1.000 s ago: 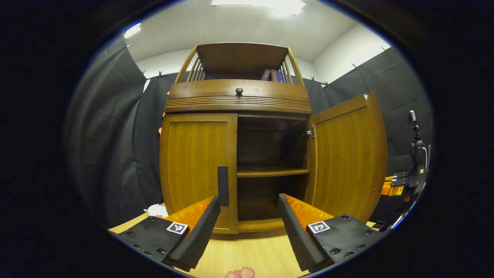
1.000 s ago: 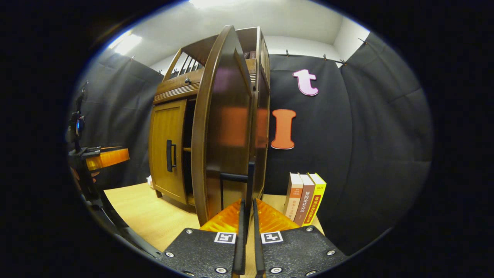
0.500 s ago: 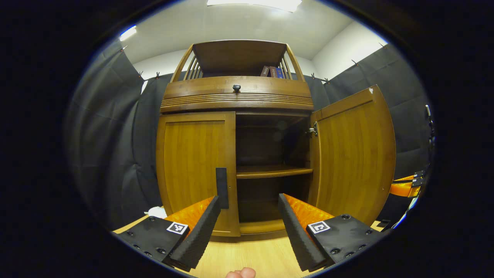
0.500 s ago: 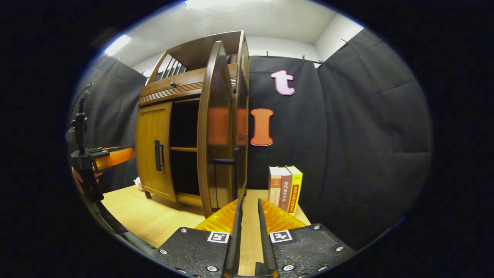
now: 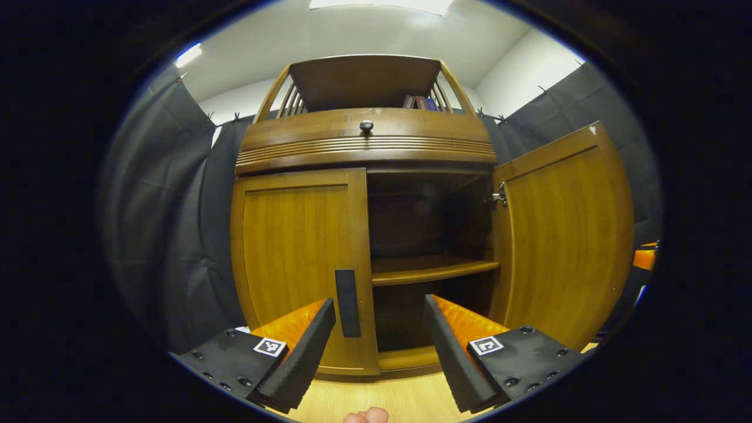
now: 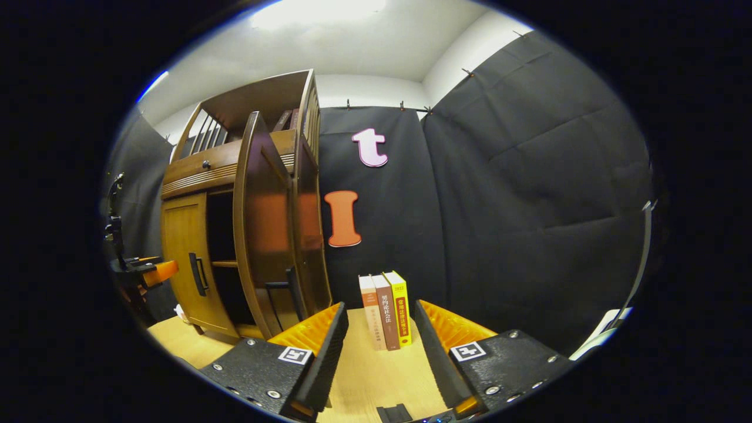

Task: Open the right door of the double-door shoe cabinet with the right hand, and open the left door with the left hand.

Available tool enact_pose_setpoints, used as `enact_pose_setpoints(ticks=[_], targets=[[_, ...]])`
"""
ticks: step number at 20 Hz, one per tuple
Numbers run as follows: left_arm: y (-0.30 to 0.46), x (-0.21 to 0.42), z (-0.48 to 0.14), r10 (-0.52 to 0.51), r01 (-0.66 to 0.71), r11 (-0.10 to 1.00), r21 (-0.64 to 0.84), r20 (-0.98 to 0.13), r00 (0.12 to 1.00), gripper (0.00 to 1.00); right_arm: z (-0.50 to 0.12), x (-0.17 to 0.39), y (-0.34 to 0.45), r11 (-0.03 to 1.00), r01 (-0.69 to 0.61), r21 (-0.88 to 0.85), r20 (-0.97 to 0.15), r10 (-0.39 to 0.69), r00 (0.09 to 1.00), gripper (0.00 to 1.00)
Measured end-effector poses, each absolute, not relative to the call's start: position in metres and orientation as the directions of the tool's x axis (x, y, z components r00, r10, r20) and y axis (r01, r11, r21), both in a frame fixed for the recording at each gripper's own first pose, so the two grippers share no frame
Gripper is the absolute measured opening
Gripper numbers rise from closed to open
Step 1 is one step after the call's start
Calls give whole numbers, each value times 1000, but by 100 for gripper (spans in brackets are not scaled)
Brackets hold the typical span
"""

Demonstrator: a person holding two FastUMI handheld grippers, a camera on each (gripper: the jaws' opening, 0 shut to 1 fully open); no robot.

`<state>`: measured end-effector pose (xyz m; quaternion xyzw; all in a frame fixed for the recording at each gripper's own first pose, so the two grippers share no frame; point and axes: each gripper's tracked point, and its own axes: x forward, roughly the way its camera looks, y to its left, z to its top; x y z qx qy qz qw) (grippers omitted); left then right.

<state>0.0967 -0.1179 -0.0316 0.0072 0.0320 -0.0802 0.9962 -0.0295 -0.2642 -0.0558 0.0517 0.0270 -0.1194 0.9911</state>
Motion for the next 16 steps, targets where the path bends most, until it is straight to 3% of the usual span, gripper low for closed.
enact_pose_setpoints(ticks=[2, 3, 4, 5, 7, 8, 9, 16], targets=[[-110, 114, -35, -150, 153, 988, 27, -69, 986, 99, -53, -29, -262, 967, 242, 75, -59, -238, 970, 84], [-107, 123, -36, -145, 148, 988, 39, -69, 987, 99, -54, -29, -258, 971, 231, 63, -57, -227, 972, 80], [-103, 133, -40, -138, 142, 989, 49, -73, 988, 99, -53, -28, -258, 971, 232, 53, -54, -229, 972, 87], [-101, 142, -44, -133, 137, 989, 48, -77, 988, 99, -52, -27, -257, 972, 229, 47, -53, -227, 973, 89], [-98, 160, -55, -126, 130, 991, 41, -96, 987, 96, -54, -28, -255, 973, 228, 31, -59, -226, 972, 84], [-96, 169, -61, -124, 128, 991, 35, -103, 987, 99, -53, -30, -254, 974, 225, 29, -59, -223, 973, 92], [-95, 177, -65, -122, 126, 991, 35, -106, 987, 99, -52, -29, -253, 974, 224, 29, -58, -222, 973, 85], [-83, 222, -105, -115, 124, 991, 44, -167, 979, 99, -60, -42, -255, 972, 236, 13, -76, -234, 969, 85]])
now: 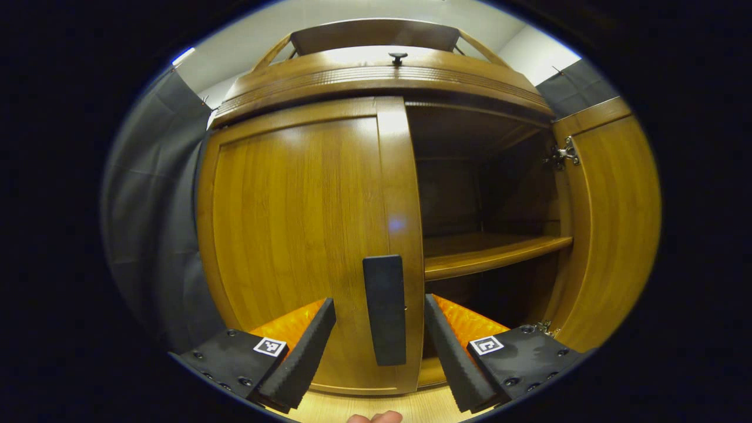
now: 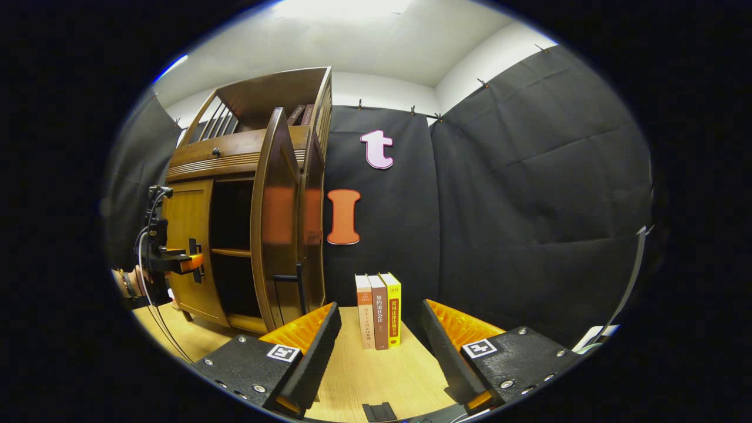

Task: Open the right door of the double-door shoe cabinet with the right hand, and open the left door with the left hand.

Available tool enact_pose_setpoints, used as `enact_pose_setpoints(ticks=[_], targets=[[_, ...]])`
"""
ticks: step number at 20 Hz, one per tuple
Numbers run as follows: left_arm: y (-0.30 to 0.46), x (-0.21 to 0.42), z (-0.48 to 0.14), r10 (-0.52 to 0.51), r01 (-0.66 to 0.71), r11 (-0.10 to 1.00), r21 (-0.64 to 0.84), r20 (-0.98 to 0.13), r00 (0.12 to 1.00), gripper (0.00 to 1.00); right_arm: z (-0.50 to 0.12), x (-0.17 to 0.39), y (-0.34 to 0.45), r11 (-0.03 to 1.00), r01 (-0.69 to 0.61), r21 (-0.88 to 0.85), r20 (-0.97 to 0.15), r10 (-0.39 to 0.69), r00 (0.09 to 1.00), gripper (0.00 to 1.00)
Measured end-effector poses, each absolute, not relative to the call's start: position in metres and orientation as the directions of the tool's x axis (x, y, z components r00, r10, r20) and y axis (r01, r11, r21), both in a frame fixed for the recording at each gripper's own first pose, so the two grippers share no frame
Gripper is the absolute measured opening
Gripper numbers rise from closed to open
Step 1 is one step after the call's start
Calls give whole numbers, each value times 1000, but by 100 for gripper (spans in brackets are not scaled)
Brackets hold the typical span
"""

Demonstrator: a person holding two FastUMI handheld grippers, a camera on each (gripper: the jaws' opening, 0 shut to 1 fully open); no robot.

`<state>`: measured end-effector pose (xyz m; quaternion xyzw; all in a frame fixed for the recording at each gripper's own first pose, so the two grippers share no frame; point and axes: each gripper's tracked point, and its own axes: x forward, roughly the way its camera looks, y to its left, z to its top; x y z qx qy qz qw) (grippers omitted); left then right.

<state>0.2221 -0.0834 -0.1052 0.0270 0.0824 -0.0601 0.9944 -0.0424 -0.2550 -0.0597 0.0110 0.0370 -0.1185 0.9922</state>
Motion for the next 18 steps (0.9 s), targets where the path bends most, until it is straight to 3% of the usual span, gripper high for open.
enact_pose_setpoints(ticks=[9, 13, 18], targets=[[-82, 240, -114, -154, 157, 988, 0, -168, 974, 97, -61, -49, -260, 965, 258, -41, -88, -261, 961, 85], [-91, 241, -117, -174, 172, 985, -22, -169, 970, 82, -63, -47, -260, 964, 263, -33, -88, -264, 960, 85], [-98, 239, -123, -186, 185, 983, -22, -182, 966, 48, -64, -49, -255, 963, 270, -11, -84, -269, 959, 85]])
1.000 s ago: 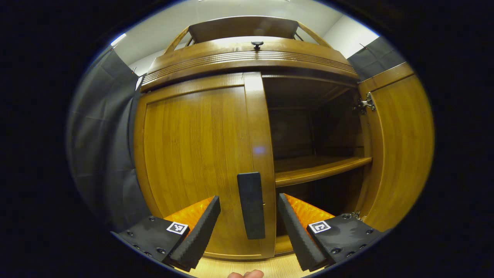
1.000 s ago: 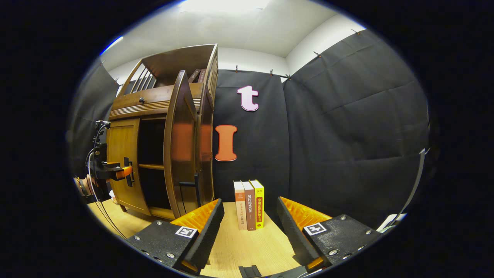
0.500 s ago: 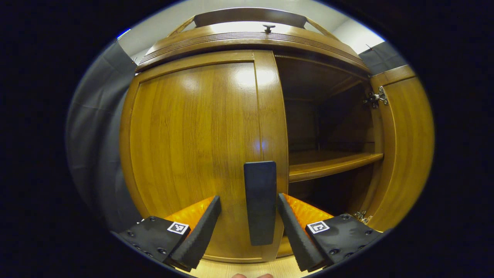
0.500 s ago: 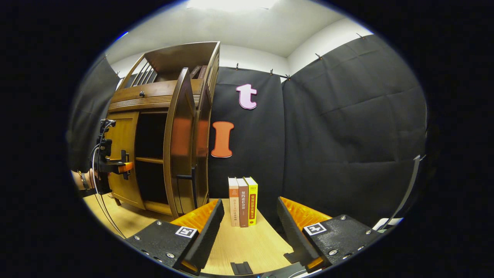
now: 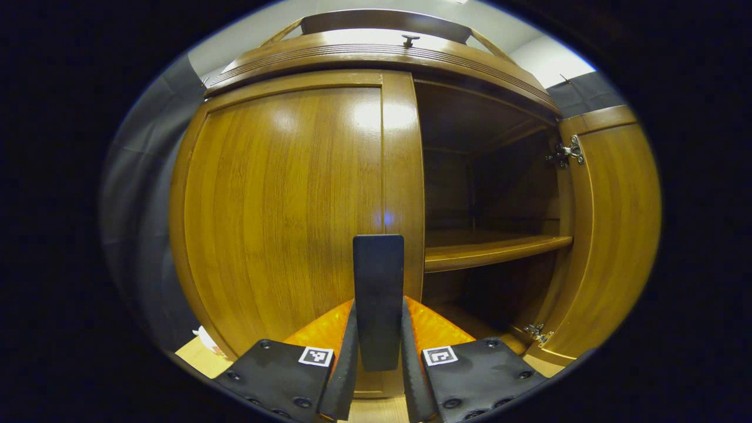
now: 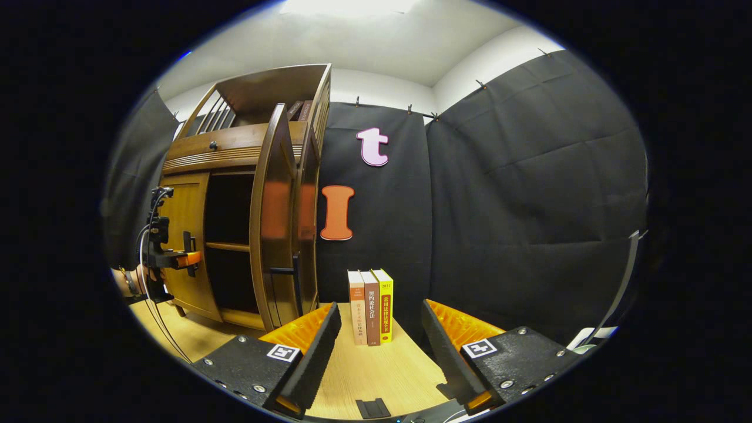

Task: Open the right door of the double-door shoe cabinet with the right hand, and open the left door with the left hand.

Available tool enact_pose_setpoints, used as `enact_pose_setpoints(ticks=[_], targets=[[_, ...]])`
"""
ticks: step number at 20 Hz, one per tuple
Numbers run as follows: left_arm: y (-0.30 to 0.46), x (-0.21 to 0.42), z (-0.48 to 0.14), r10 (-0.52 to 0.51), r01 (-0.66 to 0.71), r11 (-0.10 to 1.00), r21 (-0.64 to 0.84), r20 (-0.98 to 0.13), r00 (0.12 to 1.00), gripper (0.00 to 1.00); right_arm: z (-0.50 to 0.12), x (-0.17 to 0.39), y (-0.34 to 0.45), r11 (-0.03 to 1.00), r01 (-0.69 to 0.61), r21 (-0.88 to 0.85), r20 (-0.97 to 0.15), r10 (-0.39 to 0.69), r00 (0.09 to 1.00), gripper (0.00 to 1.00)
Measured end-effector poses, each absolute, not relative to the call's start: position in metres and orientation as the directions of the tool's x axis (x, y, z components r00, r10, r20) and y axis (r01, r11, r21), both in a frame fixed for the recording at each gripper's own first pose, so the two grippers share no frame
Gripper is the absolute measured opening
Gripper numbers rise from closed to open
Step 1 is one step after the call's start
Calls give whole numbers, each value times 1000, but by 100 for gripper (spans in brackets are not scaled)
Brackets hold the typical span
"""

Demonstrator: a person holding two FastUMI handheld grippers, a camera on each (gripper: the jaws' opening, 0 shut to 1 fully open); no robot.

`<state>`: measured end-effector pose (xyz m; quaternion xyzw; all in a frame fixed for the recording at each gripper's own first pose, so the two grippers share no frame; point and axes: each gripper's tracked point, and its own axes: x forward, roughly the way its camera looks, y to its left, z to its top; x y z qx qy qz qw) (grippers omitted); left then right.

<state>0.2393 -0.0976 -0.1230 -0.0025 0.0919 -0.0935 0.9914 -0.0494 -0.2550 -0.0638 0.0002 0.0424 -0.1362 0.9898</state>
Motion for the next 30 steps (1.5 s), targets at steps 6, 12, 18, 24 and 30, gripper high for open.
enact_pose_setpoints(ticks=[6, 12, 18, 24, 30], targets=[[-96, 238, -124, -168, 167, 986, -19, -190, 967, 24, -64, -56, -253, 962, 275, 1, -81, -274, 958, 85], [-85, 202, -116, -125, 127, 992, -6, -204, 971, 29, -60, -64, -247, 959, 284, 18, -68, -282, 957, 85], [-60, 150, -105, -81, 85, 996, 3, -245, 966, 27, -60, -63, -239, 965, 263, 15, -58, -262, 963, 85], [-20, 100, -92, -11, 17, 1000, 23, -236, 972, 26, -62, -54, -225, 978, 209, -7, -73, -209, 975, 86], [31, 63, -82, 80, -69, 996, 55, -239, 968, 25, -64, -42, -206, 988, 149, -28, -87, -151, 985, 85]])
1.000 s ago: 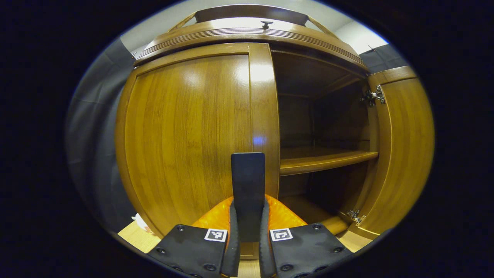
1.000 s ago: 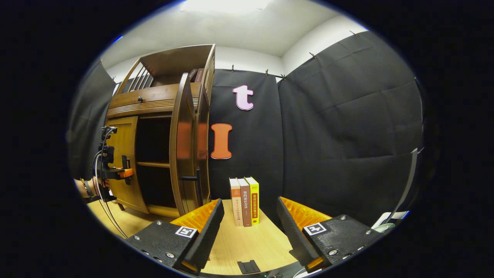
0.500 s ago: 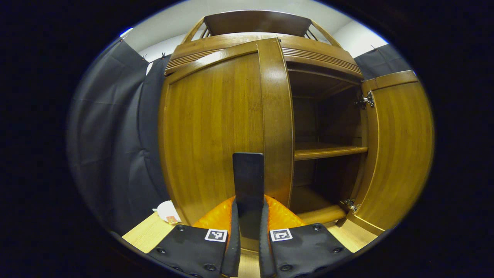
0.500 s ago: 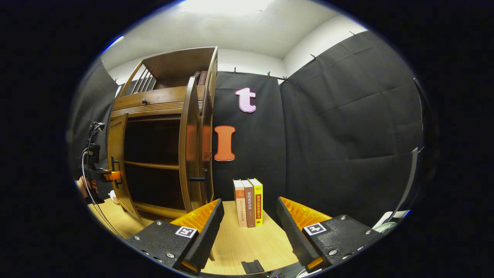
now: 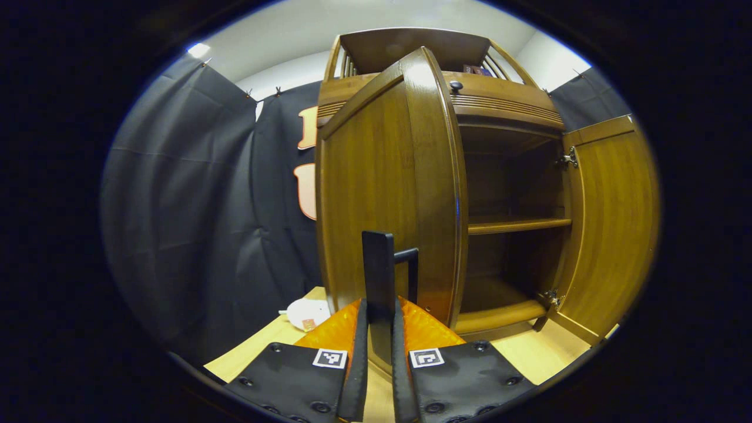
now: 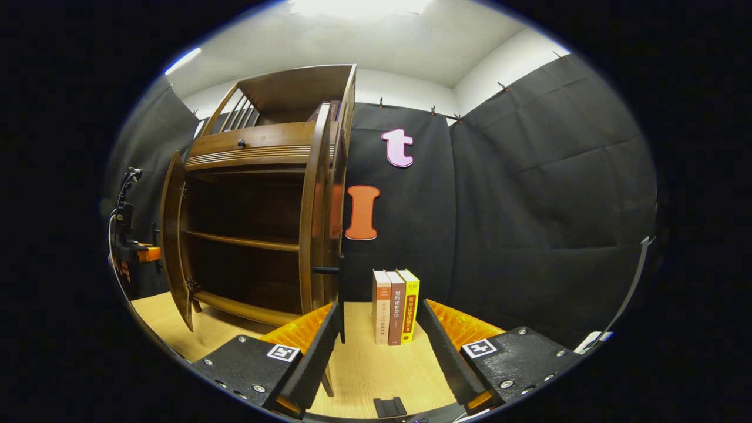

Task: Open the right door of the double-door shoe cabinet with the right hand, and open the left door with the left hand.

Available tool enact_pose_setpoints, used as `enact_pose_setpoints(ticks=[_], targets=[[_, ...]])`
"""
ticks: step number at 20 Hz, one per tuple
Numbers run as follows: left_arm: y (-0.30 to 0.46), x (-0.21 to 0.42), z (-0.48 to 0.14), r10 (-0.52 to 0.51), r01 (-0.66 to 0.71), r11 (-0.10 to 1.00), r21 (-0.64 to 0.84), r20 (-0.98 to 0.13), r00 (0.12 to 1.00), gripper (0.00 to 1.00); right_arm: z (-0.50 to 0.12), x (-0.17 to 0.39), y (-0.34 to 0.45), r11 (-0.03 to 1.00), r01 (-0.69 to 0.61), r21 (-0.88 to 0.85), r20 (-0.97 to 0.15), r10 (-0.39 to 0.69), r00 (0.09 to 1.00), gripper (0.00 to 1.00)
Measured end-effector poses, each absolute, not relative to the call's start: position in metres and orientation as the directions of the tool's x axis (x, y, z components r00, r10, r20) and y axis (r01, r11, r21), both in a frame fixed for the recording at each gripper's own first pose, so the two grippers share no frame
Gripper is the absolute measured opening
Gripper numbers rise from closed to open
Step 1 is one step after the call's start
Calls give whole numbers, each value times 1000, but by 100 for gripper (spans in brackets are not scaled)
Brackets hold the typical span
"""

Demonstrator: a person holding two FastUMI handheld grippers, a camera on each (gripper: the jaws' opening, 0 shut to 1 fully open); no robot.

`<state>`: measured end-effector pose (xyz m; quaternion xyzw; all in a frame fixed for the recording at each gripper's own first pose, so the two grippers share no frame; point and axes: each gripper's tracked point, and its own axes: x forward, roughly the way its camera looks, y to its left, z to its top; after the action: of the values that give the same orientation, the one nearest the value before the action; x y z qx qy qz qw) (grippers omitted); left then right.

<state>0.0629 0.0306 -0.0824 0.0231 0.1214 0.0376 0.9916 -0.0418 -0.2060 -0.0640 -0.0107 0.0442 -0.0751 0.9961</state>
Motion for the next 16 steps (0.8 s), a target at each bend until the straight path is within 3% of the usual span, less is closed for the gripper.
enact_pose_setpoints(ticks=[7, 16], targets=[[81, 44, -80, 150, -139, 988, 65, -238, 960, 18, -61, -33, -191, 994, 112, -2, -93, -112, 989, 86], [133, 34, -84, 61, -52, 998, 46, -223, 973, 10, -57, -32, -187, 988, 151, 16, -103, -148, 984, 85]])
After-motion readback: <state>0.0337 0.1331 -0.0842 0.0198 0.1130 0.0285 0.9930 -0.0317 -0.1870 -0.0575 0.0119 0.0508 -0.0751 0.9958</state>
